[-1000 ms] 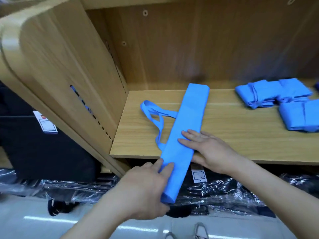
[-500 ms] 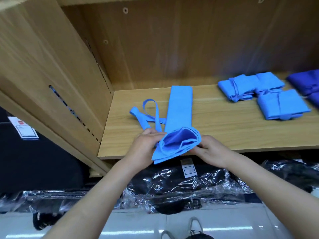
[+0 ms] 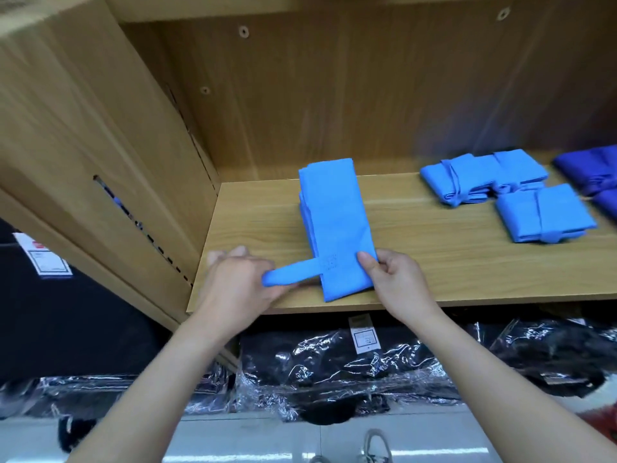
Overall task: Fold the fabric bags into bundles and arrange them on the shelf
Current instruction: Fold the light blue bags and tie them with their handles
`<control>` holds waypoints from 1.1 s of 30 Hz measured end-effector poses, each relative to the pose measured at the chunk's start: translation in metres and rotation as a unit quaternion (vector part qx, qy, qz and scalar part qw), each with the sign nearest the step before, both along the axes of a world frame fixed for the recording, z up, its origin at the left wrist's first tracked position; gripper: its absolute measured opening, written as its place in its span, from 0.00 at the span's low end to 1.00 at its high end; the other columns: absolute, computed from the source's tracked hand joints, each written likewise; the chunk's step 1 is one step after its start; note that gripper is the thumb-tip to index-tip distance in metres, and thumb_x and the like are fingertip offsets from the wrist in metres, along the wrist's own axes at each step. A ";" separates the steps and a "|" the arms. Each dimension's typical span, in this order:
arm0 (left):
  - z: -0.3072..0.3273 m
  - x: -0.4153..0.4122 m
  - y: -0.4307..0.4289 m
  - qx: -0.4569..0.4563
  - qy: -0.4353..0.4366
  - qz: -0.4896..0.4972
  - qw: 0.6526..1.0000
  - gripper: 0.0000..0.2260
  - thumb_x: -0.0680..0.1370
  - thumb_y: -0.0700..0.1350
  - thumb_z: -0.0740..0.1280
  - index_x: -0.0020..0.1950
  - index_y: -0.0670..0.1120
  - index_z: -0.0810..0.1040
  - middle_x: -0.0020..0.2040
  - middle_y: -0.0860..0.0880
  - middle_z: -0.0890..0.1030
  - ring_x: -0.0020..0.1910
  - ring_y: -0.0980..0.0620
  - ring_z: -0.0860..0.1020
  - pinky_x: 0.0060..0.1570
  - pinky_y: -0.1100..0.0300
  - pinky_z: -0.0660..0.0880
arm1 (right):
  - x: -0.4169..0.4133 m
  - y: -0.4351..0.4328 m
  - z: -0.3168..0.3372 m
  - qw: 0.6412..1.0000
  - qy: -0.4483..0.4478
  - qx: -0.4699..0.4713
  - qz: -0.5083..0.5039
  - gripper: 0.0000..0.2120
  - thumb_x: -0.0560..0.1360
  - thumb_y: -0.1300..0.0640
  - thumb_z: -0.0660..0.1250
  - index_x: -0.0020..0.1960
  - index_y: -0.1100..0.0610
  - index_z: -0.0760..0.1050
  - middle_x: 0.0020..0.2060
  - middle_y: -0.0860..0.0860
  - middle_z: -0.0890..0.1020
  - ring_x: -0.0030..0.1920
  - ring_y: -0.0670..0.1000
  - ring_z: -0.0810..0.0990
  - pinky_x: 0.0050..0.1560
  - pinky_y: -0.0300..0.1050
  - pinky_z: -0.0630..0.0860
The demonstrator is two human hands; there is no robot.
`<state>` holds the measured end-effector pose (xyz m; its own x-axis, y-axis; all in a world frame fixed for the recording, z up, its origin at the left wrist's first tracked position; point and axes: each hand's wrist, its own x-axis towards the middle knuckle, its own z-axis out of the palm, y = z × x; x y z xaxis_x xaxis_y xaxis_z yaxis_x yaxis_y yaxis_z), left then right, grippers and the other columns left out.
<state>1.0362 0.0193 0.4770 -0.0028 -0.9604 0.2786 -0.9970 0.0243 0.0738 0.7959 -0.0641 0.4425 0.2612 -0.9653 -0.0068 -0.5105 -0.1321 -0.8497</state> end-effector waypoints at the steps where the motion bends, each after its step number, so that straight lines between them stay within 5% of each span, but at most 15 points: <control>1: 0.002 0.014 0.007 -0.001 -0.001 0.019 1.000 0.24 0.68 0.69 0.59 0.26 0.51 0.70 0.22 0.57 0.65 0.33 0.50 0.69 0.39 0.55 0.51 | 0.002 -0.001 0.001 1.000 0.016 0.000 -0.004 0.33 0.71 0.31 0.54 0.47 0.60 0.78 0.40 0.58 0.84 0.41 0.59 0.81 0.45 0.54 0.77; 4: 0.020 0.032 0.025 0.089 0.026 0.061 0.994 0.24 0.66 0.73 0.64 0.33 0.52 0.76 0.28 0.56 0.72 0.36 0.51 0.70 0.40 0.55 0.62 | 0.005 -0.002 0.001 0.998 0.054 -0.012 -0.018 0.32 0.73 0.32 0.53 0.47 0.61 0.78 0.37 0.55 0.83 0.40 0.57 0.81 0.42 0.53 0.77; 7: 0.036 0.018 0.031 0.197 -0.043 0.070 0.977 0.31 0.67 0.73 0.63 0.64 0.58 0.73 0.58 0.56 0.77 0.62 0.52 0.72 0.61 0.52 0.66 | 0.008 -0.002 0.005 0.994 0.095 -0.032 -0.032 0.23 0.80 0.42 0.58 0.42 0.61 0.76 0.29 0.53 0.78 0.36 0.58 0.77 0.37 0.51 0.72; 9: 0.039 -0.002 0.028 0.124 -0.046 0.036 0.991 0.34 0.71 0.68 0.65 0.73 0.54 0.66 0.69 0.51 0.71 0.70 0.48 0.67 0.68 0.48 0.64 | 0.011 -0.001 0.009 0.991 0.121 -0.046 -0.040 0.21 0.81 0.46 0.58 0.37 0.59 0.71 0.26 0.50 0.72 0.35 0.59 0.73 0.34 0.50 0.64; 12: 0.024 -0.045 0.012 0.011 0.028 -0.074 0.997 0.23 0.76 0.58 0.58 0.66 0.48 0.74 0.67 0.47 0.75 0.66 0.44 0.73 0.61 0.47 0.74 | 0.017 0.000 0.011 0.985 0.147 -0.073 -0.053 0.17 0.81 0.47 0.59 0.40 0.57 0.70 0.30 0.54 0.76 0.39 0.62 0.76 0.36 0.50 0.63; 17: -0.023 -0.075 -0.019 0.150 0.073 -0.068 0.984 0.36 0.75 0.66 0.38 0.78 0.51 0.58 0.80 0.46 0.54 0.79 0.48 0.51 0.75 0.51 0.59 | 0.023 0.002 0.014 0.982 0.152 -0.080 -0.076 0.09 0.79 0.51 0.62 0.53 0.55 0.73 0.35 0.53 0.78 0.45 0.61 0.79 0.40 0.50 0.67; 20: -0.034 -0.073 -0.023 0.142 0.075 -0.063 0.985 0.39 0.74 0.70 0.34 0.79 0.53 0.57 0.80 0.48 0.52 0.79 0.50 0.50 0.75 0.53 0.57 | 0.026 0.006 0.012 0.984 0.139 -0.081 -0.071 0.11 0.77 0.55 0.65 0.57 0.56 0.73 0.39 0.53 0.78 0.45 0.62 0.79 0.40 0.49 0.67; 25: -0.022 -0.072 -0.027 0.177 0.046 -0.068 0.981 0.39 0.71 0.69 0.35 0.78 0.56 0.56 0.80 0.51 0.52 0.78 0.51 0.50 0.72 0.52 0.60 | 0.025 -0.003 0.012 0.970 0.207 -0.125 -0.014 0.25 0.75 0.56 0.68 0.69 0.60 0.67 0.62 0.59 0.73 0.61 0.61 0.71 0.62 0.50 0.66; 30: -0.018 -0.068 -0.025 0.165 0.110 -0.091 0.976 0.24 0.83 0.57 0.53 0.77 0.49 0.61 0.79 0.50 0.56 0.78 0.50 0.54 0.74 0.60 0.52 | 0.035 -0.027 0.024 0.967 0.252 0.011 0.020 0.22 0.75 0.51 0.69 0.65 0.57 0.70 0.59 0.58 0.78 0.61 0.60 0.76 0.56 0.51 0.74; 33: -0.020 -0.065 -0.017 0.119 0.183 -0.101 0.971 0.24 0.81 0.53 0.62 0.76 0.49 0.64 0.76 0.50 0.61 0.72 0.47 0.65 0.70 0.57 0.63 | 0.033 -0.036 0.030 0.979 0.168 0.104 0.059 0.12 0.70 0.58 0.72 0.53 0.56 0.79 0.50 0.56 0.84 0.51 0.56 0.82 0.48 0.47 0.77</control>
